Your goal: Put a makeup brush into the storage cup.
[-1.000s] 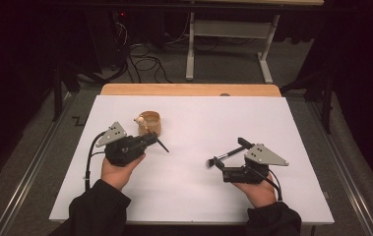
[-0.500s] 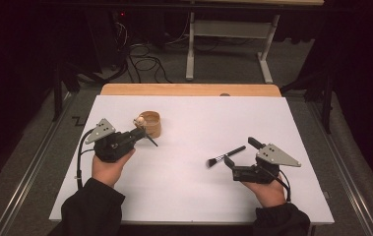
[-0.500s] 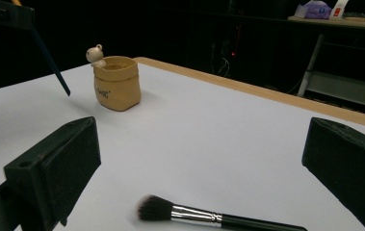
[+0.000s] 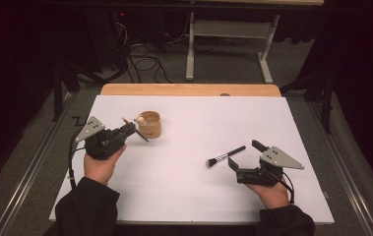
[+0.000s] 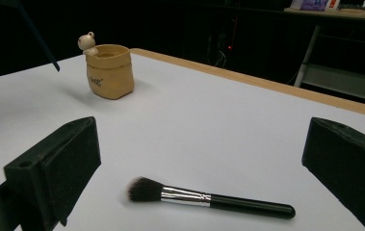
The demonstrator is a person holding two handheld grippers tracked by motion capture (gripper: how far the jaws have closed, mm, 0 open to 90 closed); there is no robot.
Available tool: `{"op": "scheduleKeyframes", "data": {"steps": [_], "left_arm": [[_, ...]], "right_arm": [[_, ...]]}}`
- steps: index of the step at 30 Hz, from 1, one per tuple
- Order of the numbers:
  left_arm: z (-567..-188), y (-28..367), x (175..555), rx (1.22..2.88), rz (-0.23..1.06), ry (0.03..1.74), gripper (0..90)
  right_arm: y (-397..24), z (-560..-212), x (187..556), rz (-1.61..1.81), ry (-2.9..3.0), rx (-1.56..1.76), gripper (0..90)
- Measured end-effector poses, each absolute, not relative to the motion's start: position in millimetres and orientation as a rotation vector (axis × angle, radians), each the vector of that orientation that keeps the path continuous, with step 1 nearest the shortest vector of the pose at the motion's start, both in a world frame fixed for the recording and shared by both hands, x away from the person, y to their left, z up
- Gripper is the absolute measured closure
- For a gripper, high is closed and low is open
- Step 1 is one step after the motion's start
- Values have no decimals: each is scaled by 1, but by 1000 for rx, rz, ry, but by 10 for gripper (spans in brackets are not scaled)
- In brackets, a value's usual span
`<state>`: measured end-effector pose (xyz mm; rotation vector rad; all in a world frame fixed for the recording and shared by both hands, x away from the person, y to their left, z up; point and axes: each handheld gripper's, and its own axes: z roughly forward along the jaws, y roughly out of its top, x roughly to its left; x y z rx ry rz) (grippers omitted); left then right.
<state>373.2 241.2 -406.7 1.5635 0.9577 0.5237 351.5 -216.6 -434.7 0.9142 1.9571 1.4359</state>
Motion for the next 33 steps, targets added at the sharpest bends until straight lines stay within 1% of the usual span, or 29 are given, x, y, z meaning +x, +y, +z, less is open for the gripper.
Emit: {"op": "scheduleKeyframes", "data": {"steps": [4, 11, 21, 33], "left_arm": [[-405, 240, 374, 1541, 495, 954, 831], [-391, 234, 378, 1522, 527, 959, 831], [-373, 229, 394, 1499, 572, 977, 831], [-376, 223, 415, 1504, 588, 1019, 831]], "right_arm": [[-213, -437, 352, 1427, 1969, 907, 4], [-214, -438, 351, 1427, 1969, 916, 4], [-213, -438, 351, 1433, 1963, 914, 4], [-211, -439, 351, 1430, 1971, 910, 4]]}}
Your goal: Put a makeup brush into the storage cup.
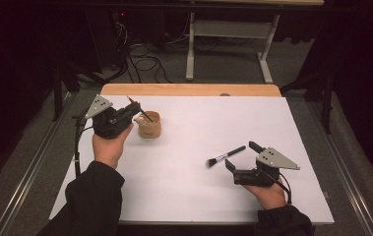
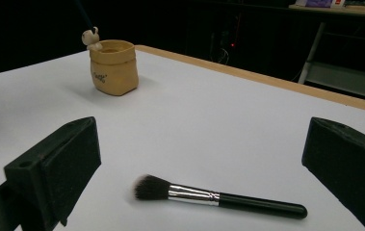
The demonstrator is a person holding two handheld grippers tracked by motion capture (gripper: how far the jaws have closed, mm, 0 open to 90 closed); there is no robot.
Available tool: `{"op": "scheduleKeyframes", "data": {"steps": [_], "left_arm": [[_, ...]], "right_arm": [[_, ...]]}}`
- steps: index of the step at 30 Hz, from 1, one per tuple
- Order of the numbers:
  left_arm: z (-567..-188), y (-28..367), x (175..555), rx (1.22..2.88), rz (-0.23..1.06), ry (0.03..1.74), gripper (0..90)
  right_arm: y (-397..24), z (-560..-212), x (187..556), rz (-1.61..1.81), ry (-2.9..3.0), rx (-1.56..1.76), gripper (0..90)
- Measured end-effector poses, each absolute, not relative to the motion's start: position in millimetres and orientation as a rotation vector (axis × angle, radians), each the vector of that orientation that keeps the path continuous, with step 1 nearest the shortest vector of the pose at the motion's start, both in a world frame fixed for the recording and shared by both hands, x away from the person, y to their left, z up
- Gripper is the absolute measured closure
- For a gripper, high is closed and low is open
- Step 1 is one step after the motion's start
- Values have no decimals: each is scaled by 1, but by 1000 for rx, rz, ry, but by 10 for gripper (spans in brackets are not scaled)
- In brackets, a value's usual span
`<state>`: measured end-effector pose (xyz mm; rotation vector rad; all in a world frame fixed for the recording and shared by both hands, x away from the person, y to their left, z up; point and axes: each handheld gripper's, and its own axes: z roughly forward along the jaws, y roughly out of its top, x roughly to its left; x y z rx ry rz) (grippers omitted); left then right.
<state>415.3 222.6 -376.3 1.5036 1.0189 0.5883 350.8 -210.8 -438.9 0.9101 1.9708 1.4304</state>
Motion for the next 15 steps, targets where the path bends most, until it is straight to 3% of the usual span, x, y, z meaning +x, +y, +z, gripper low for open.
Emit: {"op": "scheduleKeyframes", "data": {"steps": [15], "left_arm": [[-387, 224, 433, 1495, 590, 1066, 831]], "right_arm": [[-209, -440, 351, 1434, 1980, 902, 4]]}}
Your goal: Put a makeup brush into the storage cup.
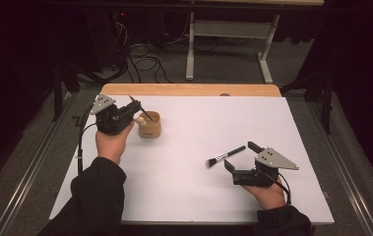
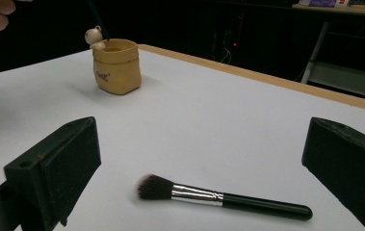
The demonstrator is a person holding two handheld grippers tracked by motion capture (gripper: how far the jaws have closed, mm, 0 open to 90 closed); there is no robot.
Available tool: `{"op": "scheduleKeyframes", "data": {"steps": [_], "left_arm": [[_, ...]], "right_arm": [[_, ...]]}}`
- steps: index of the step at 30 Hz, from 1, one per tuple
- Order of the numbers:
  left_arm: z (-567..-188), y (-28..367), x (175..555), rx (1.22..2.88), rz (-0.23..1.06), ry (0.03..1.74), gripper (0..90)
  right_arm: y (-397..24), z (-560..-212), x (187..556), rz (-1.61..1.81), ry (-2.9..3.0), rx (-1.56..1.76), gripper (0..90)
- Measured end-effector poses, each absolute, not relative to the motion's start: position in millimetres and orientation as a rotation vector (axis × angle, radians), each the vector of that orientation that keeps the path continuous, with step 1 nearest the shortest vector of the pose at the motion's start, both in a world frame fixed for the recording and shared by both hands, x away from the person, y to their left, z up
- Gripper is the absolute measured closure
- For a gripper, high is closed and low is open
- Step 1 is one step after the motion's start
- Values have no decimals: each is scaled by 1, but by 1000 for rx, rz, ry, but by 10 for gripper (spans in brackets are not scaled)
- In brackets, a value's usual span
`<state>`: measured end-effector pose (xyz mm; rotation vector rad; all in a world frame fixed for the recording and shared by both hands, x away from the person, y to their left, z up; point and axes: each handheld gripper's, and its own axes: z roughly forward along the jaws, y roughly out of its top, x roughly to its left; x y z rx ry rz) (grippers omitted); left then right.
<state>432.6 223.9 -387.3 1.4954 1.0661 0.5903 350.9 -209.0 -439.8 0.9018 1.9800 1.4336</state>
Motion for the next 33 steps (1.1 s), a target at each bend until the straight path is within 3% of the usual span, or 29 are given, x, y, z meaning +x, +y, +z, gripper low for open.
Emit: {"op": "scheduleKeyframes", "data": {"steps": [33], "left_arm": [[-406, 235, 457, 1491, 612, 1161, 830]], "right_arm": [[-208, -442, 351, 1437, 1994, 902, 5]]}}
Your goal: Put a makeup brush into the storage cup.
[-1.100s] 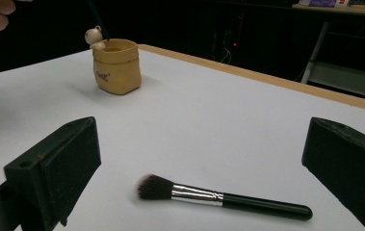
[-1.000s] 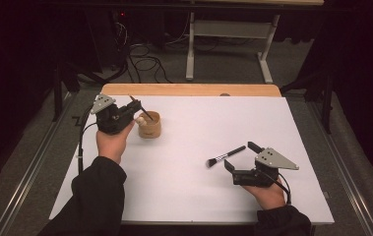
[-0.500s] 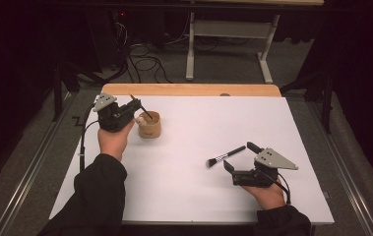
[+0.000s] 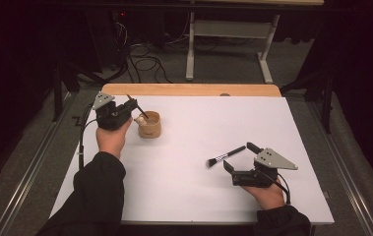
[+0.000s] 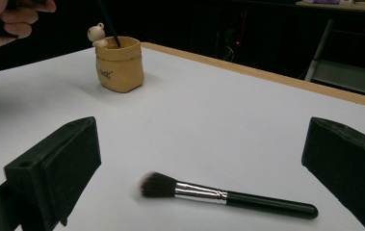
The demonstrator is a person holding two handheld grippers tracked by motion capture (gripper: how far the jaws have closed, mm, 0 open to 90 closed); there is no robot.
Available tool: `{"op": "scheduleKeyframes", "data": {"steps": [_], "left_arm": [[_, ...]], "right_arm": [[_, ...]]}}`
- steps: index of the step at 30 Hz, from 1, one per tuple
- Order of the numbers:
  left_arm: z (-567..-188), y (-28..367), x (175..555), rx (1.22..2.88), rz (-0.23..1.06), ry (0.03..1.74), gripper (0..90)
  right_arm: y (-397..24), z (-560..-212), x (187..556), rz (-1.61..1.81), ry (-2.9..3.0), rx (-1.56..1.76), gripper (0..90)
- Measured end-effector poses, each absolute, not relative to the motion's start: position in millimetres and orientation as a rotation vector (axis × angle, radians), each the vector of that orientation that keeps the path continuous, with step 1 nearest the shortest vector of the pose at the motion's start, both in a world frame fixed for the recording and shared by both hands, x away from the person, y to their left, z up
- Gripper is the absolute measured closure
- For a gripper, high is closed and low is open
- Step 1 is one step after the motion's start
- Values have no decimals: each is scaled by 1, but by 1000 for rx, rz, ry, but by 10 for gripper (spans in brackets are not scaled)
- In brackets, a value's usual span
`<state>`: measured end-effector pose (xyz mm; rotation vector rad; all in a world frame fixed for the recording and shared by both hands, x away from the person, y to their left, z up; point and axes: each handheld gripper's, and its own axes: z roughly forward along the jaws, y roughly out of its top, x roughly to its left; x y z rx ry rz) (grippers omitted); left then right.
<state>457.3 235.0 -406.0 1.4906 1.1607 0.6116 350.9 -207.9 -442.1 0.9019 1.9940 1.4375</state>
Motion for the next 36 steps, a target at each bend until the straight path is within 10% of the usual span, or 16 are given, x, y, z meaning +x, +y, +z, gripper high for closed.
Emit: {"op": "scheduleKeyframes", "data": {"steps": [17, 24, 36], "left_arm": [[-419, 234, 462, 1537, 608, 1188, 819], [-415, 235, 458, 1539, 630, 1203, 212], [-411, 243, 440, 1567, 631, 1202, 141]], "right_arm": [[-207, -443, 351, 1434, 2001, 901, 7], [-207, -443, 350, 1432, 2000, 900, 8], [-206, -443, 350, 1429, 2001, 897, 8]]}}
